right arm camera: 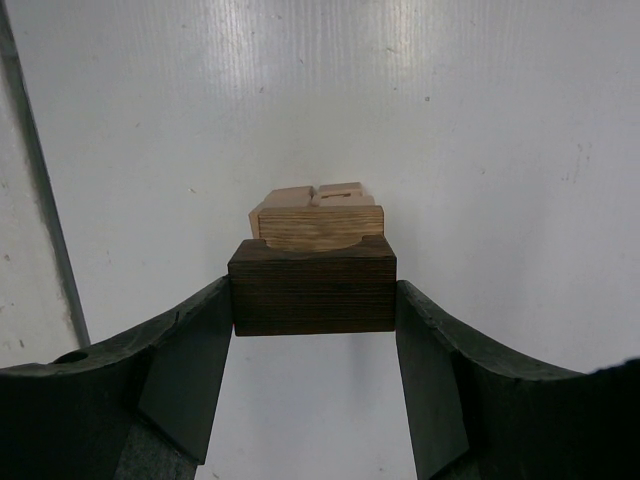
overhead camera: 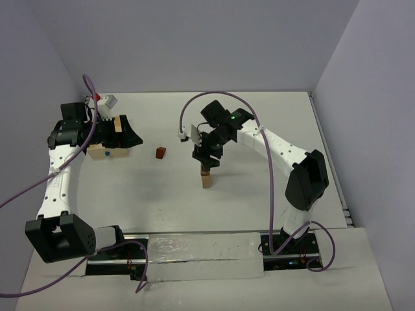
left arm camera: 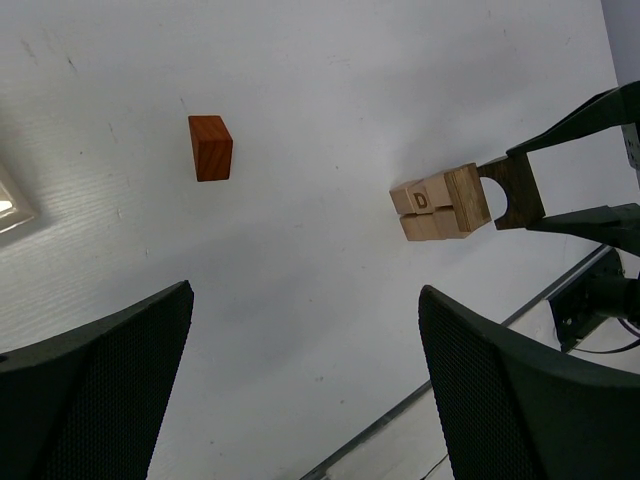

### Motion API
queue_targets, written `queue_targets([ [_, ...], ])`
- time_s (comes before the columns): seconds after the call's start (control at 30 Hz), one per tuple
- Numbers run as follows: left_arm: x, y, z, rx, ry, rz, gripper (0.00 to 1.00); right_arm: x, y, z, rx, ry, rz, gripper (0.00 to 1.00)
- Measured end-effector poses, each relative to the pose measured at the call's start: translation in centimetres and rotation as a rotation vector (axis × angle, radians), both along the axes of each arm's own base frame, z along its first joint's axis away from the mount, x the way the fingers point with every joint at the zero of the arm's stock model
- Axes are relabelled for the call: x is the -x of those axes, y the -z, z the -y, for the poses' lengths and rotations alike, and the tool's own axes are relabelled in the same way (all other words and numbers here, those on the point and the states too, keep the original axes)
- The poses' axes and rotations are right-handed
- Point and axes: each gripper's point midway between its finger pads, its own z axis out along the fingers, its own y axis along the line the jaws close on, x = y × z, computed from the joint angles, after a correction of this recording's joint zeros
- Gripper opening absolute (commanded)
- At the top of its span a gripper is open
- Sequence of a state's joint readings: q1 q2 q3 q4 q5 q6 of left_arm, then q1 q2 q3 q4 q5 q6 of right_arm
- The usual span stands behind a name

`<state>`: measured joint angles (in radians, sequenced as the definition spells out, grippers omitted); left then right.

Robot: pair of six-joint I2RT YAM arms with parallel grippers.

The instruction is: Build the wood block tower

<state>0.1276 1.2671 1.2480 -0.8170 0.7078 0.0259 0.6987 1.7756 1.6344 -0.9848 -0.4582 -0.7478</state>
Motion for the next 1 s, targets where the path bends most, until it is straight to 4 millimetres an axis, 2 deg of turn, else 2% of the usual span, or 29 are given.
queue_targets([
  [1.0, -0.37, 0.18, -0.02, 0.004, -0.004, -0.004, 0.99, 0.11, 0.69, -0.21, 0.012, 0.006, 0.007, 0.17],
])
